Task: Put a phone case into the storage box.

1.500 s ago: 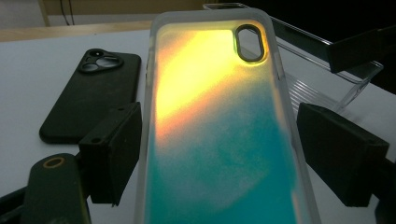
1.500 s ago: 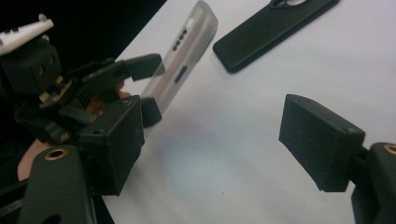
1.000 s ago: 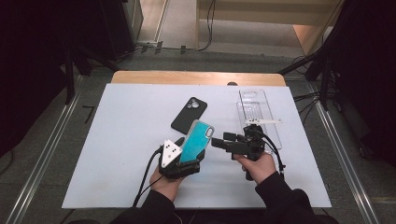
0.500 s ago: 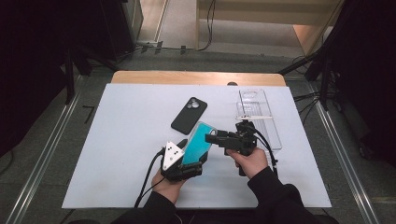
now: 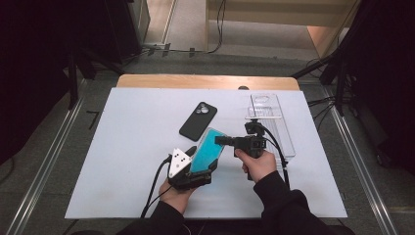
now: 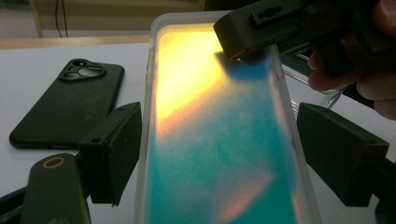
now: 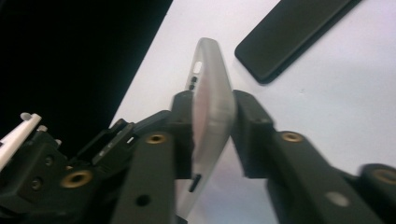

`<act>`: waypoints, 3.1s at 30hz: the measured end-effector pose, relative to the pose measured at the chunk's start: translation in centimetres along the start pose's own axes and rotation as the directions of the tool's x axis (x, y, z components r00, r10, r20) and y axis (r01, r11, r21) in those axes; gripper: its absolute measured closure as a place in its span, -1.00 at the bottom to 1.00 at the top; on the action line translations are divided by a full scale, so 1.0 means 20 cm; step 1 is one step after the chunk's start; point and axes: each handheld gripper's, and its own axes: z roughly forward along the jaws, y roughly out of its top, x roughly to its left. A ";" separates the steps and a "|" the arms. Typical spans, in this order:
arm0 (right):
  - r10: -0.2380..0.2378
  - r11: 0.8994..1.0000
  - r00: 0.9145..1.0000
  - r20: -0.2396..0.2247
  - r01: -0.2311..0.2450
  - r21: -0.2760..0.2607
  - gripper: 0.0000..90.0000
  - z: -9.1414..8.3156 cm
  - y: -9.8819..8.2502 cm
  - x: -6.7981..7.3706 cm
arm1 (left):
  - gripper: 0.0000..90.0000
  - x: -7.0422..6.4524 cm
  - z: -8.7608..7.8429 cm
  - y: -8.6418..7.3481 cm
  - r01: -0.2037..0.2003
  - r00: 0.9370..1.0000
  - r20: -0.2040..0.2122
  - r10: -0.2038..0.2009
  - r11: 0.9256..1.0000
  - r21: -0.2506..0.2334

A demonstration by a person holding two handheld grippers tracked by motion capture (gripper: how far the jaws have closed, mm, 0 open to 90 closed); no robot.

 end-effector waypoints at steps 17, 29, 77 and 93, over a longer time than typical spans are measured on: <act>0.028 0.999 0.998 -0.052 -0.027 0.024 0.70 -0.03 0.02 0.02 | -0.63 -0.01 0.00 0.01 -0.034 0.999 -0.004 0.034 0.999 0.001; -0.043 0.999 0.999 0.031 0.043 -0.002 0.71 -0.07 0.03 0.04 | -0.92 0.03 0.01 0.07 0.068 0.996 0.055 -0.074 0.991 0.113; -0.552 0.833 0.833 0.031 0.550 0.062 0.70 -0.21 0.05 0.08 | -0.64 0.26 -0.03 0.36 -0.068 0.943 0.326 -0.068 0.919 0.389; -0.607 0.778 0.785 -0.122 0.619 0.108 0.70 -0.16 0.02 0.09 | -0.61 0.25 -0.03 0.39 -0.209 0.901 0.432 0.038 0.911 0.355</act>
